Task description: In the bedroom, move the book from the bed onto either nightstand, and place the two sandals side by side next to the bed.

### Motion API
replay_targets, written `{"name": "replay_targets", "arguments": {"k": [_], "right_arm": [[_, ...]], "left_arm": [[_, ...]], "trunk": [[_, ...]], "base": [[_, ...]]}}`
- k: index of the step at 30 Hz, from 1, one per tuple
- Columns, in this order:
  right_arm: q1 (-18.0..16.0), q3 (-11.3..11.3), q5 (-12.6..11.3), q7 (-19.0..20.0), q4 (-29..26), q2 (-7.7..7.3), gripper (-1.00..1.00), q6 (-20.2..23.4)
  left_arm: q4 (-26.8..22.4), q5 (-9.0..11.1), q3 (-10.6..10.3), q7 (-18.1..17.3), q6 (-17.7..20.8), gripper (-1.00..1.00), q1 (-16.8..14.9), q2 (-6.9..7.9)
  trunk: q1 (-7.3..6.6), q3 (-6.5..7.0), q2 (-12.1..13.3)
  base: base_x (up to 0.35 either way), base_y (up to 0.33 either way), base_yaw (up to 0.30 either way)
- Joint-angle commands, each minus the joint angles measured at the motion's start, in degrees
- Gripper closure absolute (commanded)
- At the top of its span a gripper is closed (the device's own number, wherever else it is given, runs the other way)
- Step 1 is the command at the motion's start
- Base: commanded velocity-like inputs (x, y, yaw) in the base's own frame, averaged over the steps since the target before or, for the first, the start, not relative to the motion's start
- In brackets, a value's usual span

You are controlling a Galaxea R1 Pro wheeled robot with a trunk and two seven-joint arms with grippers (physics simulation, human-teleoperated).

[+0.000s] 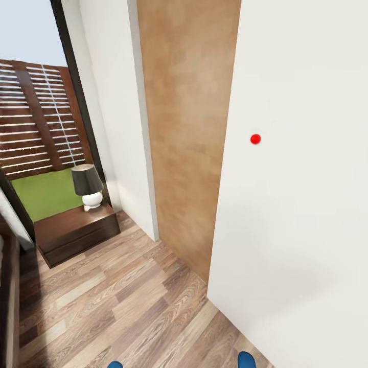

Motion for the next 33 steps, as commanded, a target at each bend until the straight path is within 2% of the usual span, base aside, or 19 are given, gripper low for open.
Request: {"name": "replay_targets", "arguments": {"k": [1, 14, 26, 33], "right_arm": [[-0.04, 0.49, -0.61, -0.18, 0.03, 0.01, 1.00, -0.22], [-0.04, 0.48, -0.59, -0.18, 0.04, 0.01, 1.00, -0.24], [-0.04, 0.50, -0.61, -0.18, 0.05, 0.01, 1.00, -0.29], [-0.04, 0.51, -0.61, -0.18, 0.04, 0.02, 1.00, -0.29]], "left_arm": [[0.09, -0.60, 0.50, -0.08, -0.23, 1.00, -0.07, -0.01], [0.10, -0.60, 0.49, -0.08, -0.26, 1.00, -0.07, -0.18], [0.09, -0.60, 0.50, -0.08, -0.24, 1.00, -0.07, -0.21], [0.09, -0.60, 0.50, -0.08, -0.26, 1.00, -0.07, -0.21]], "trunk": [[0.04, -0.13, -0.12], [0.04, -0.13, -0.12], [0.04, -0.13, -0.12], [0.04, -0.13, -0.12]], "base": [[0.067, -0.069, 0.277], [0.102, -0.102, 0.268], [0.297, -0.039, 0.052], [0.331, 0.005, 0.218]]}}
